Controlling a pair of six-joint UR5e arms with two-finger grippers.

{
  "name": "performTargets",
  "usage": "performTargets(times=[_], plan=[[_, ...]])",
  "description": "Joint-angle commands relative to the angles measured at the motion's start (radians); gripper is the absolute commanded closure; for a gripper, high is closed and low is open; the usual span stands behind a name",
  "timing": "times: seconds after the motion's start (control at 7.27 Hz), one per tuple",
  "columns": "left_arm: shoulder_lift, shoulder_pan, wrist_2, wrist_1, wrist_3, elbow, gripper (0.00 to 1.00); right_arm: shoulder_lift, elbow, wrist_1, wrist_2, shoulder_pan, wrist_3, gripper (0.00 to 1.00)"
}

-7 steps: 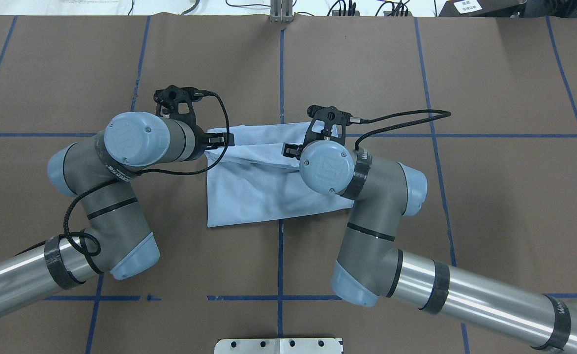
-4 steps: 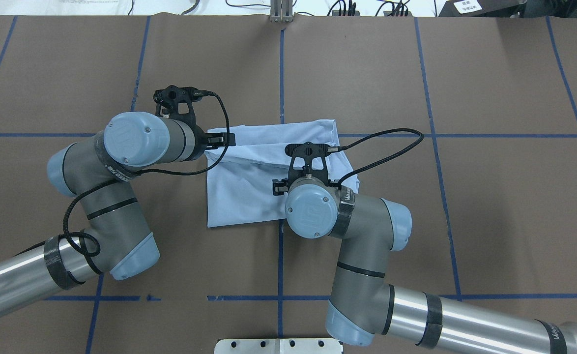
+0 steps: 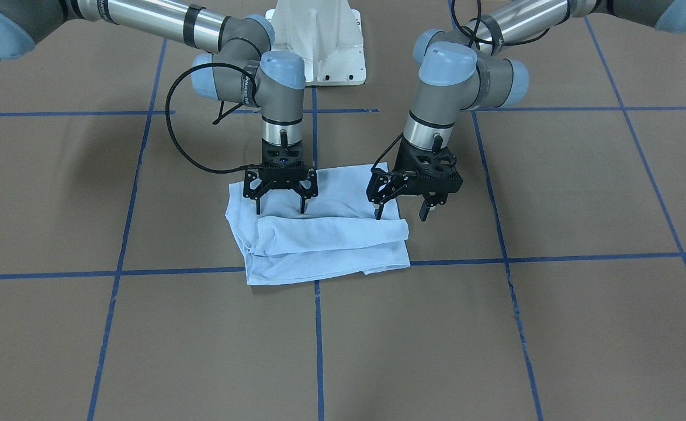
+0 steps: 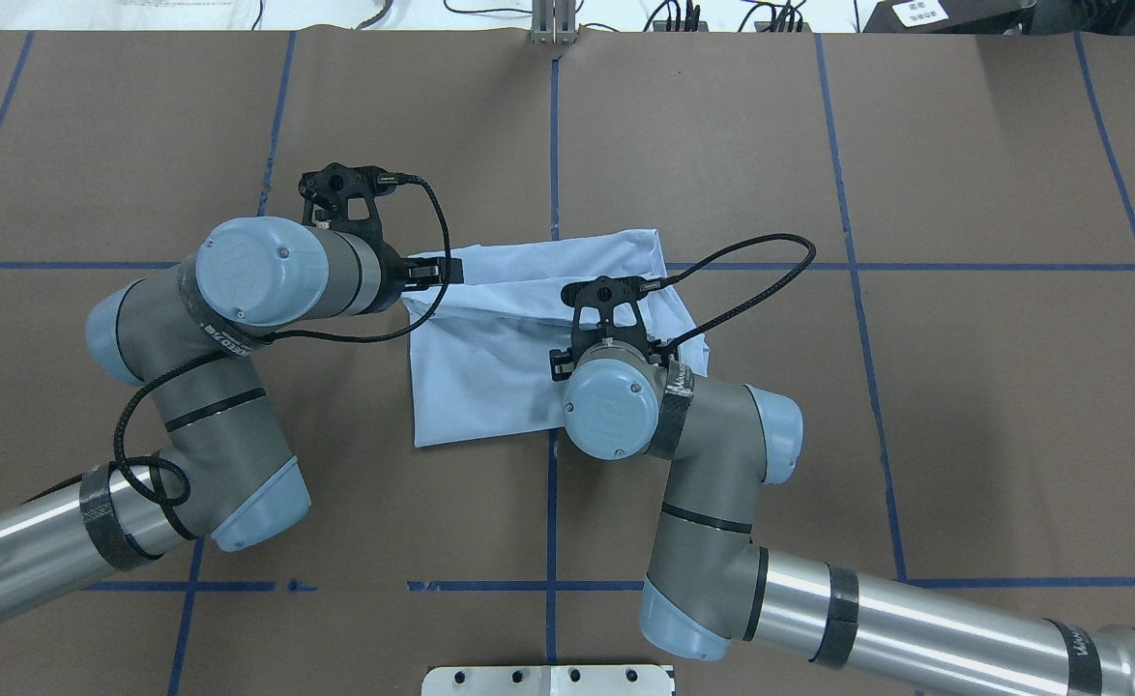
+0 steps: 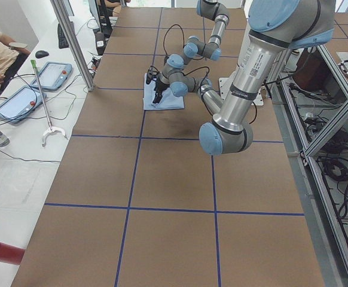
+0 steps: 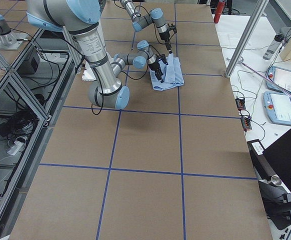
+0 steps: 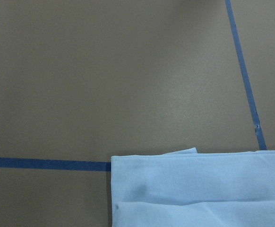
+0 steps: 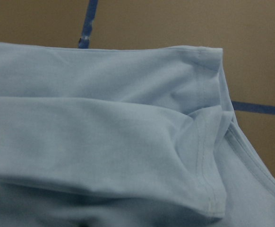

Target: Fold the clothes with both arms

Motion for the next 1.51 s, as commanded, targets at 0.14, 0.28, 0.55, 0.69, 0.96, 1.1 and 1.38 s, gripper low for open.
performTargets(times=[0.14, 0.28, 0.55, 0.69, 0.96, 1.1, 1.38], plan=[[0.006, 0.001, 0.0, 0.001, -0.001, -0.01, 0.0, 0.02, -0.044, 0.004, 0.008, 0.082, -0.042, 0.0], [0.006, -0.001, 0.0, 0.001, -0.001, -0.01, 0.0, 0.027, -0.047, 0.004, 0.011, 0.088, -0.045, 0.0], [0.006, 0.001, 0.0, 0.001, -0.003, -0.01, 0.0, 0.049, -0.072, 0.005, 0.009, 0.084, -0.034, 0.0], [0.006, 0.001, 0.0, 0.001, -0.003, -0.01, 0.0, 0.075, -0.108, 0.007, 0.009, 0.085, -0.036, 0.0], [0.006, -0.001, 0.0, 0.001, -0.003, -0.01, 0.0, 0.127, -0.182, 0.007, 0.014, 0.133, -0.042, 0.0], [0.006, -0.001, 0.0, 0.001, -0.003, -0.01, 0.0, 0.186, -0.264, 0.015, 0.032, 0.174, -0.048, 0.0], [0.006, -0.001, 0.0, 0.001, -0.006, -0.01, 0.0, 0.237, -0.451, 0.166, 0.043, 0.249, -0.086, 0.0]])
